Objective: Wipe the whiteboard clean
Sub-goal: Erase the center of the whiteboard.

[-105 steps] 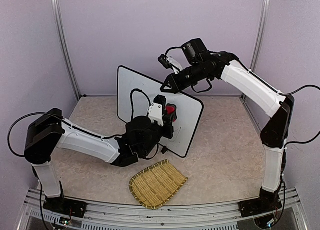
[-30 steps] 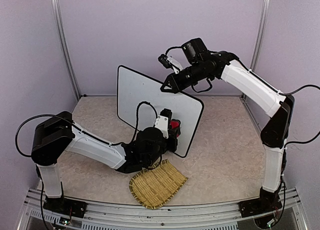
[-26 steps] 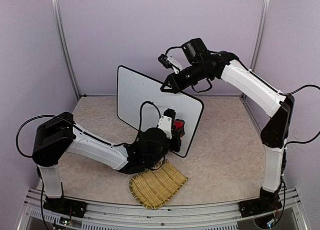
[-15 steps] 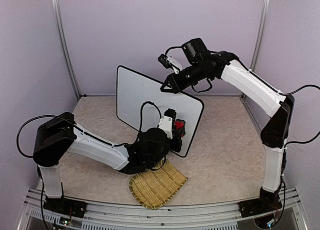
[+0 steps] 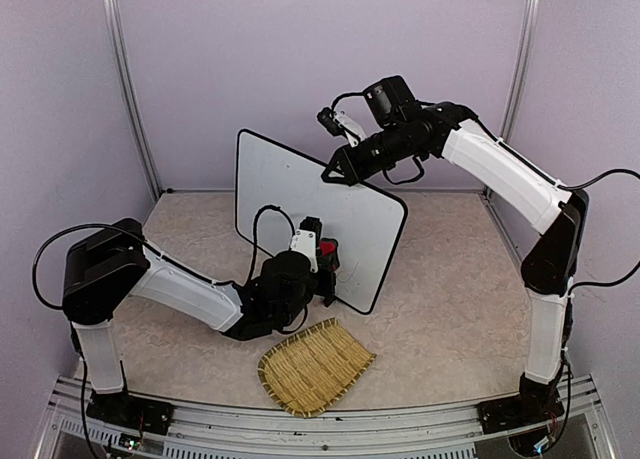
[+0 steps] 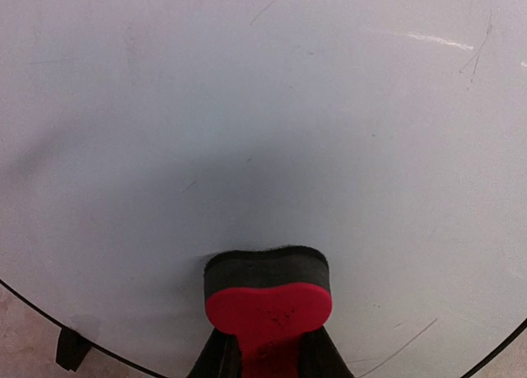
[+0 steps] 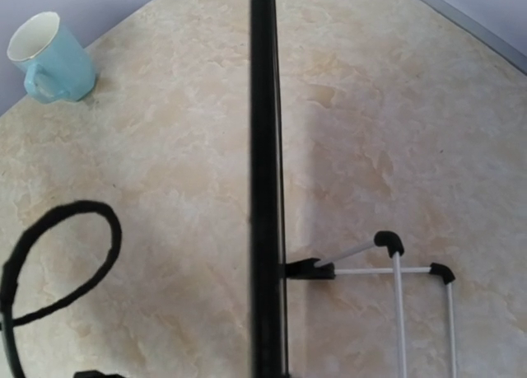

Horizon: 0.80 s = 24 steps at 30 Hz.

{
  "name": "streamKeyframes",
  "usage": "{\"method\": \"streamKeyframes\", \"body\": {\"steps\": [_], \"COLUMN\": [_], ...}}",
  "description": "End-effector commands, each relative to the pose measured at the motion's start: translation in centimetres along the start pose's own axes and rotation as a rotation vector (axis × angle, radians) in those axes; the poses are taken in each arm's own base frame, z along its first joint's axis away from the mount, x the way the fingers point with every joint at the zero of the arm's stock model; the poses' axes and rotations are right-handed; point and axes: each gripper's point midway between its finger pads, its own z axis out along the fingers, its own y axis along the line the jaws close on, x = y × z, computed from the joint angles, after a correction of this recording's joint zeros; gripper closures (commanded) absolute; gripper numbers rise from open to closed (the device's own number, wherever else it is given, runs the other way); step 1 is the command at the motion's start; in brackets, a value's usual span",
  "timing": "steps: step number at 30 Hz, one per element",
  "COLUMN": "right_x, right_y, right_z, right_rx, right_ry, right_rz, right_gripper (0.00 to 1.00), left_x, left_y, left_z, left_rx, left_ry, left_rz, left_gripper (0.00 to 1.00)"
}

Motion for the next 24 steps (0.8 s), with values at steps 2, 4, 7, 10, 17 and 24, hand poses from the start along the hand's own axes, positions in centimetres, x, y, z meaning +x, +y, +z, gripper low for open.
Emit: {"method": "streamKeyframes", "body": {"steps": [2,4,7,10,17,24], "right_x": [7.6,7.6,7.8,7.8,7.8,7.5], "right_y": [3.9,3.8,3.8,3.8,3.7,3.8], "right_z": [5.1,5.1,5.3,5.4,5.4,5.5], "right_rx": [-0.17,-0.17,-0.171,-0.171,-0.17,-0.171], "right_ry": [0.259,0.259,0.264,0.267,0.266,0.261], "right_rz": [0.116,0.116,0.119,0.12,0.12,0.123], "right_gripper": [1.0,1.0,1.0,1.0,1.0,1.0], "left_x": [0.8,1.2,1.4,1.2,-1.0,-2.3], "left_y": [3.6,2.8,0.6,-2.0,-7.7,-9.9], "left_z": [1.5,1.5,1.4,1.3,0.2,-0.4], "left_rx": [-0.102,-0.072,-0.003,0.063,0.221,0.318], "left_ry": [0.024,0.026,0.02,0.012,-0.045,-0.073], "left_rz": [0.016,0.008,0.011,0.021,0.01,-0.043], "left_gripper": [0.8,0.8,0.8,0.8,0.8,0.8]}}
